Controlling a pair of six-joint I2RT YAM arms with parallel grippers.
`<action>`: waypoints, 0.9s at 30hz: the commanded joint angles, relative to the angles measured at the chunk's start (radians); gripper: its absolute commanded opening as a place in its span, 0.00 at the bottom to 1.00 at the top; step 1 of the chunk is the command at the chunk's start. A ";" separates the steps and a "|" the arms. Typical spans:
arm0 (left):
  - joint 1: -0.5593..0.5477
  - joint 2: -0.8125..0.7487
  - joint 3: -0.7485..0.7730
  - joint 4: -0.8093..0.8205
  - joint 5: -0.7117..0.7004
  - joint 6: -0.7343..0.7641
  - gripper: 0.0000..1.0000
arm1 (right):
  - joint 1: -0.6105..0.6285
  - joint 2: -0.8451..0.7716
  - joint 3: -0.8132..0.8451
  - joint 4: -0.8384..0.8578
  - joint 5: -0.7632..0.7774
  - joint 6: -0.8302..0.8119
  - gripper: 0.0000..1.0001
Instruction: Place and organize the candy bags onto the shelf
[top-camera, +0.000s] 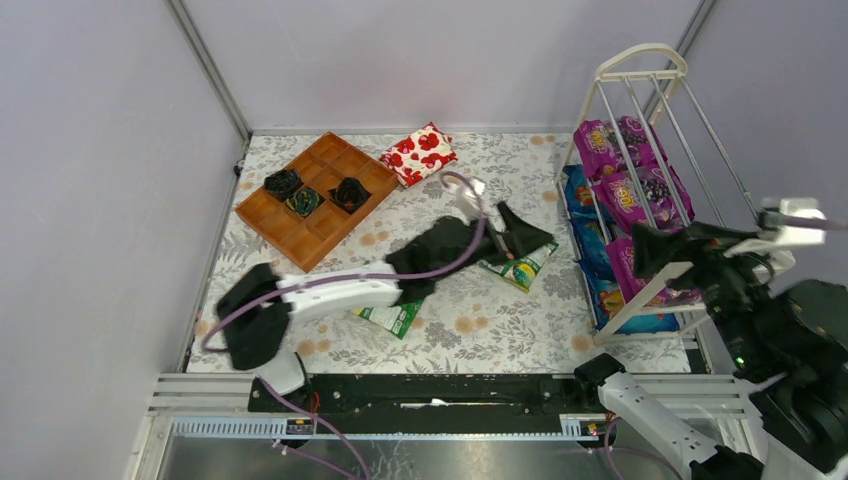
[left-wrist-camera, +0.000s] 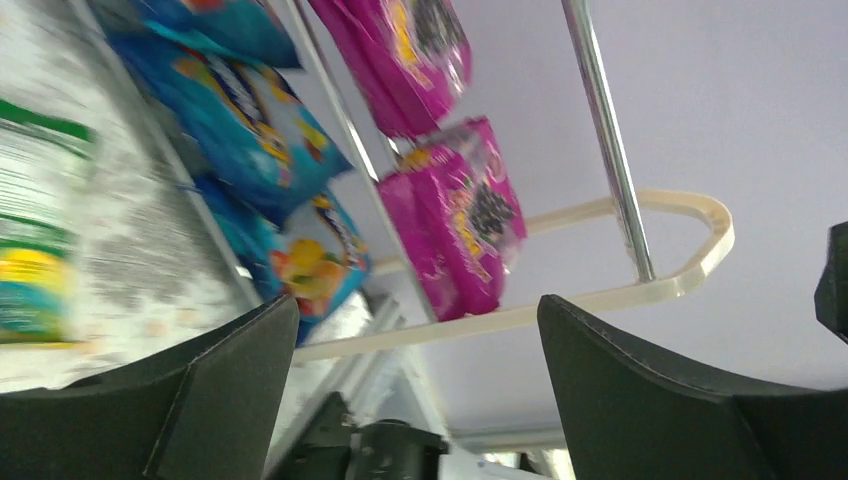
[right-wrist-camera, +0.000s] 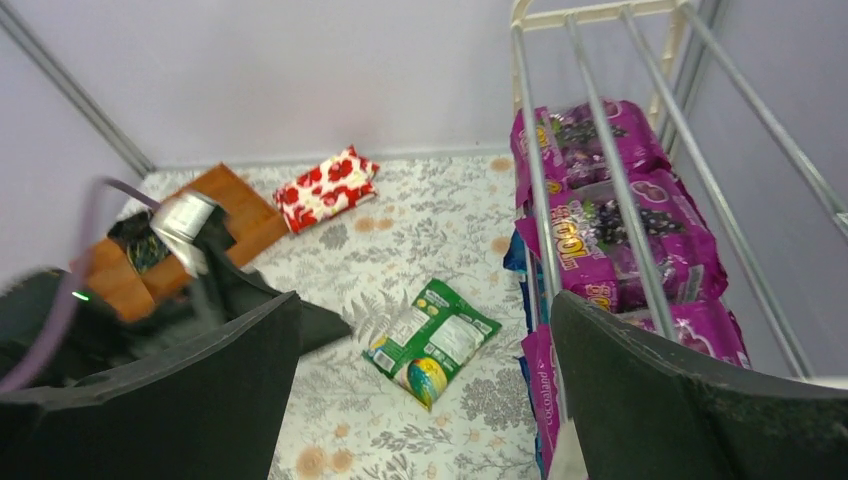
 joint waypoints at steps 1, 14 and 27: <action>0.079 -0.271 -0.111 -0.167 -0.098 0.269 0.95 | 0.000 0.081 -0.041 0.037 -0.110 -0.083 1.00; 0.286 -0.647 -0.126 -0.549 -0.413 0.838 0.99 | 0.009 0.478 -0.106 0.077 -0.342 -0.117 0.86; 0.299 -0.710 -0.198 -0.586 -0.398 0.981 0.99 | 0.114 0.804 -0.116 -0.040 0.579 -0.228 0.65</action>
